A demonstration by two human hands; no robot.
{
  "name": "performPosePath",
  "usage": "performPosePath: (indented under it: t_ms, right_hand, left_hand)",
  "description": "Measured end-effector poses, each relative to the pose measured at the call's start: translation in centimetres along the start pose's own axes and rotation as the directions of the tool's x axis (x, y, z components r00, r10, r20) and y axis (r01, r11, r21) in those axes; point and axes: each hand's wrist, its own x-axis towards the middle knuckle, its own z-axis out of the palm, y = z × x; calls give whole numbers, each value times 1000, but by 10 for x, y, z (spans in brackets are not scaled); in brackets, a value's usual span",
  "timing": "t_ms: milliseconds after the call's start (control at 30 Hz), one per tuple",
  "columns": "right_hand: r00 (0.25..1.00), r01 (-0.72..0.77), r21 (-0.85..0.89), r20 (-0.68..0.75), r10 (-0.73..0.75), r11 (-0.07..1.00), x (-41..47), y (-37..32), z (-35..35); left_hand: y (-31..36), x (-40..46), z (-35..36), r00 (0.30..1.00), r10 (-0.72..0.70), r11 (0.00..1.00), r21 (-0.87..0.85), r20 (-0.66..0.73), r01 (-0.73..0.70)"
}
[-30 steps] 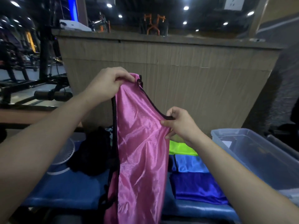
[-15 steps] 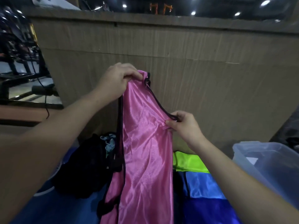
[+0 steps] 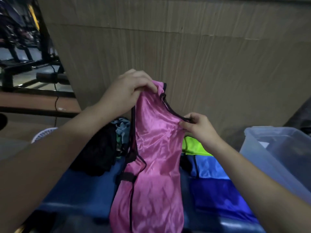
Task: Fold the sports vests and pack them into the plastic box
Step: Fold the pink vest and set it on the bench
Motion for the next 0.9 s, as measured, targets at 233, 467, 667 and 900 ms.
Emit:
performPosePath:
  t_ms: [233, 467, 667, 900]
  right_hand:
    - [995, 18, -113, 100, -6, 993, -52, 29, 10]
    - [985, 0, -215, 166, 37, 977, -96, 61, 17]
    - [966, 113, -387, 259, -9, 915, -129, 82, 17]
    - [912, 301, -519, 402, -82, 800, -156, 109, 19]
  left_hand:
    - [34, -77, 12, 983, 102, 995, 1, 152, -103]
    - [55, -156, 37, 963, 159, 987, -25, 217, -158]
    - [75, -226, 57, 933, 194, 980, -18, 302, -198]
    - [85, -285, 81, 863, 243, 967, -40, 443, -252]
